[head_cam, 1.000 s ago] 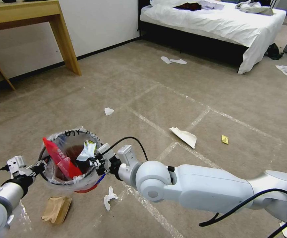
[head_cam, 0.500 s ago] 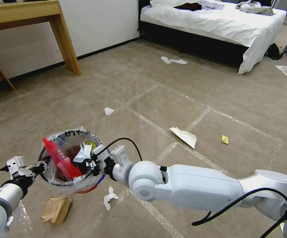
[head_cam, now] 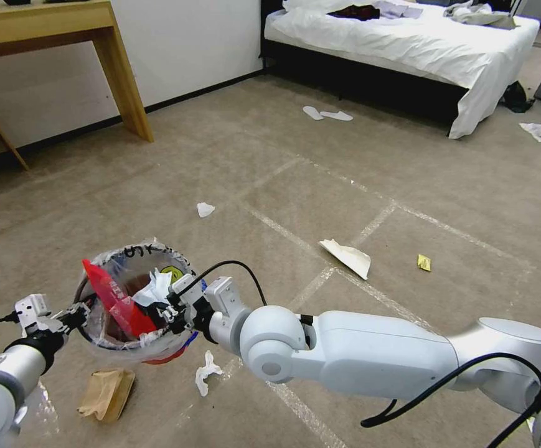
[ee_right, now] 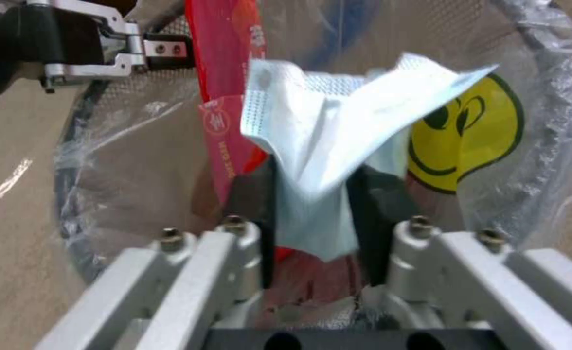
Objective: Pick up the trash bin and place the garbage on the floor into it.
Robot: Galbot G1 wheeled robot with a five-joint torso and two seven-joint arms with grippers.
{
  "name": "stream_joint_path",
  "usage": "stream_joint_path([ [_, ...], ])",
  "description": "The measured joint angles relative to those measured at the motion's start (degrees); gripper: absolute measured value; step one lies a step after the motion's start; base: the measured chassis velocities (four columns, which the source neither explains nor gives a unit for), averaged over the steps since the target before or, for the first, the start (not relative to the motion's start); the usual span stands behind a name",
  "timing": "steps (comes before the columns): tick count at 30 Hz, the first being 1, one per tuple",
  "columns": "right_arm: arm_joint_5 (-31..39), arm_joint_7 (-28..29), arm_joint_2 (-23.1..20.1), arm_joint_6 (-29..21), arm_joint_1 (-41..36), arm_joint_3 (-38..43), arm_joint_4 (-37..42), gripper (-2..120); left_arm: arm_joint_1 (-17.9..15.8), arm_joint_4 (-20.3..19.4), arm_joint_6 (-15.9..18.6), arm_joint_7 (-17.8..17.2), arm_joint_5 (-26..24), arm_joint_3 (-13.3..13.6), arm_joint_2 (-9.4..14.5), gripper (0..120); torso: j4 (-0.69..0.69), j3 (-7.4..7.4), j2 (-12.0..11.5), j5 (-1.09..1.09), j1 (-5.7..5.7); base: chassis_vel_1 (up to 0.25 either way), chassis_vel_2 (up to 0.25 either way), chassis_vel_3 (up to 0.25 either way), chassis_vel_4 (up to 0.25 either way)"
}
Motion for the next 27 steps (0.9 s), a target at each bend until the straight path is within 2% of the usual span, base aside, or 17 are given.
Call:
stream_joint_path([
  [1,0.00,0.26,0.28,-0.15,0.01,-0.02,-0.10,39,0.00,0.12,0.00,0.03,0.00,0.04,-0.06,3,0.00,0.00,0.00,0.00,0.00,0.000,0.000,0.000,0.000],
  [2,0.00,0.26,0.28,-0.15,0.01,-0.02,-0.10,39,0.00,0.12,0.00,0.03,0.00,0.04,-0.06,3,0.00,0.00,0.00,0.00,0.00,0.000,0.000,0.000,0.000],
  [5,0.11,1.10,0.60,-0.54,-0.08,-0.16,-0.19,54,0.05,0.39,-0.04,0.17,0.01,-0.02,-0.04,3,0.00,0.00,0.00,0.00,0.00,0.000,0.000,0.000,0.000],
  [6,0.11,1.10,0.60,-0.54,-0.08,-0.16,-0.19,54,0.05,0.39,-0.04,0.17,0.01,-0.02,-0.04,3,0.00,0.00,0.00,0.00,0.00,0.000,0.000,0.000,0.000],
  [8,0.11,1.37,0.46,-0.66,-0.34,-0.19,-0.18,65,-0.02,0.73,-0.06,0.22,0.14,-0.02,-0.03,3,0.00,0.00,0.00,0.00,0.01,0.000,0.000,0.000,0.000],
  [9,0.11,1.37,0.46,-0.66,-0.34,-0.19,-0.18,65,-0.02,0.73,-0.06,0.22,0.14,-0.02,-0.03,3,0.00,0.00,0.00,0.00,0.01,0.000,0.000,0.000,0.000],
  [12,0.09,1.48,0.15,-0.73,-0.38,-0.17,-0.01,81,-0.13,1.01,-0.07,0.43,0.60,0.32,-0.29,3,0.00,0.00,0.00,0.00,0.00,0.000,0.000,0.000,0.000],
  [16,0.10,1.50,0.05,-0.80,-0.37,-0.05,0.13,89,-0.20,1.19,-0.13,0.51,0.79,0.38,-0.37,3,0.00,0.00,0.00,0.00,0.00,0.000,0.000,0.000,0.000],
  [18,0.10,1.50,0.12,-0.81,-0.33,-0.02,0.21,98,-0.24,1.23,-0.15,0.58,0.86,0.43,-0.49,3,0.00,0.00,0.00,0.00,0.00,0.000,0.000,0.000,0.000],
  [27,-0.27,1.11,0.46,-0.49,-0.21,1.43,1.23,100,-0.12,2.10,-0.56,1.45,2.01,0.50,-1.16,3,0.01,0.00,0.00,0.00,0.00,0.000,0.000,0.000,0.000],
])
